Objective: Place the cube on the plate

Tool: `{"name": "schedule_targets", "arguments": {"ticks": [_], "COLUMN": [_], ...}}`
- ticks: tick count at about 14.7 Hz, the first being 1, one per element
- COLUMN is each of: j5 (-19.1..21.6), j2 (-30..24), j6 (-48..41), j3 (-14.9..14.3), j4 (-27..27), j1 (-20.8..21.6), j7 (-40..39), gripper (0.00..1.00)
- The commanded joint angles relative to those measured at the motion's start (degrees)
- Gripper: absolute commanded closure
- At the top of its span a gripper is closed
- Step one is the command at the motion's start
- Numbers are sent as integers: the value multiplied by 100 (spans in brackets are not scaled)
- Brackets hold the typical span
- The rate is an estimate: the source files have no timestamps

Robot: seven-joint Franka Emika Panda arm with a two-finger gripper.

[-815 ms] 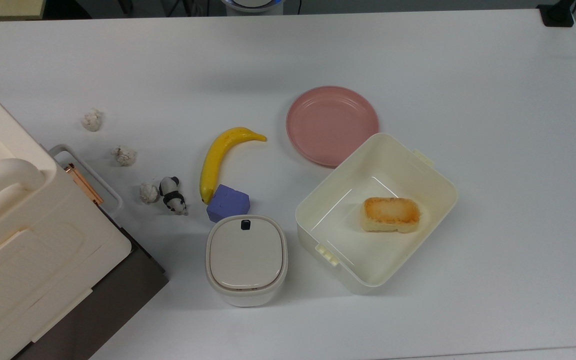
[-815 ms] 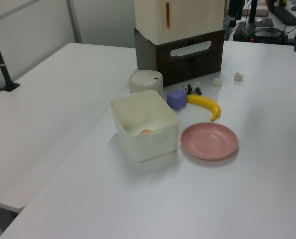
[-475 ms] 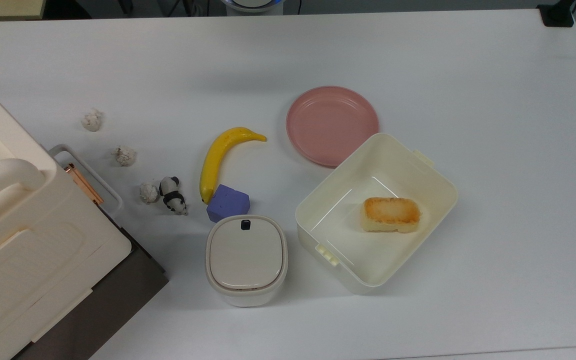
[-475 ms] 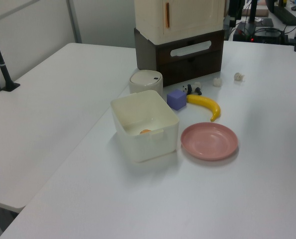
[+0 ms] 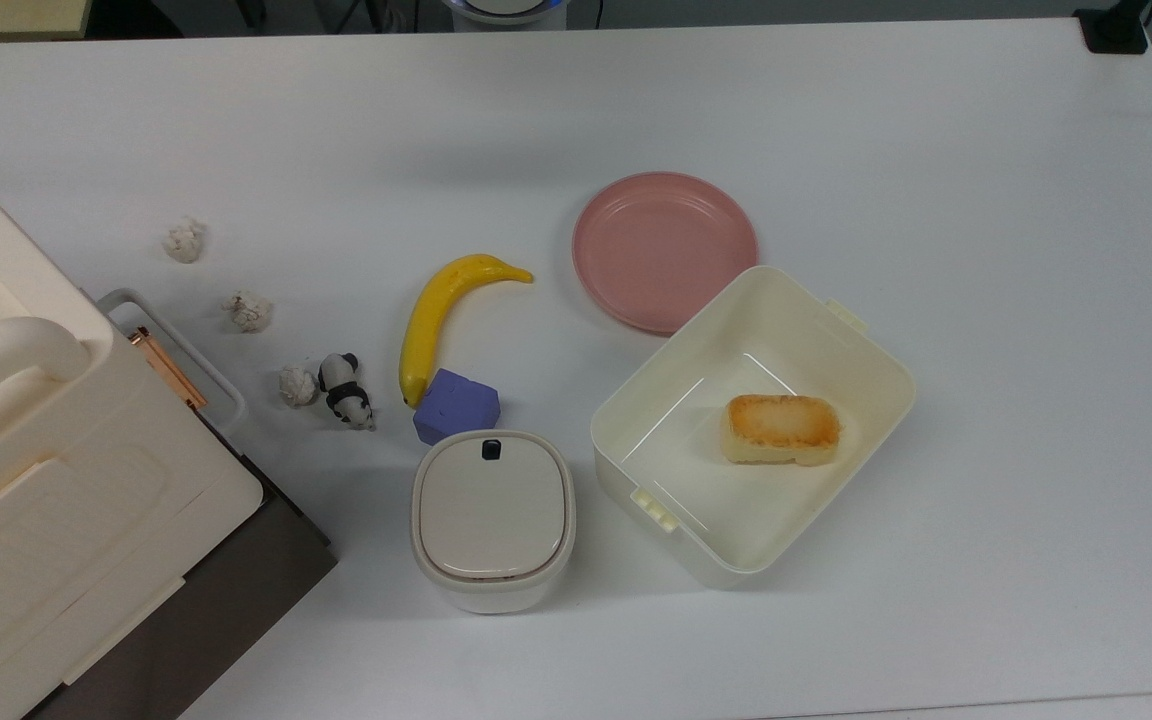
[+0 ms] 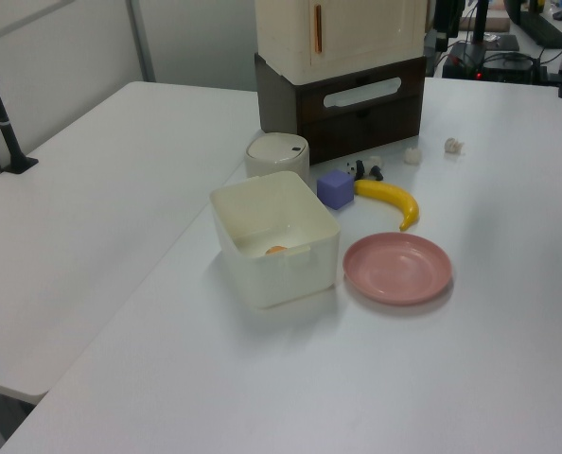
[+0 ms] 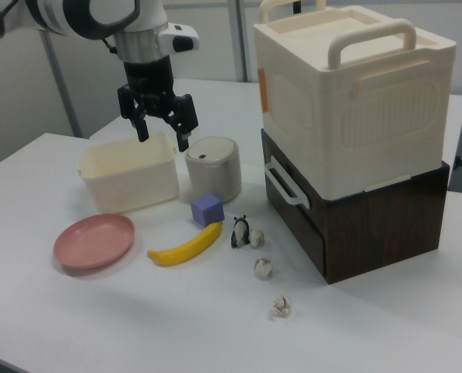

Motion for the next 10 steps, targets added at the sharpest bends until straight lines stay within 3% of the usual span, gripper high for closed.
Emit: {"name": "schedule_targets", "arguments": {"ticks": [1,10], "j5": [126,135], "j2": [-120,-85], "j6": [128,504], "j3": [-83,-48], "j4": [-102,-145], "j1": [56,65], "j7": [-82,-29], "gripper": [0,0]}}
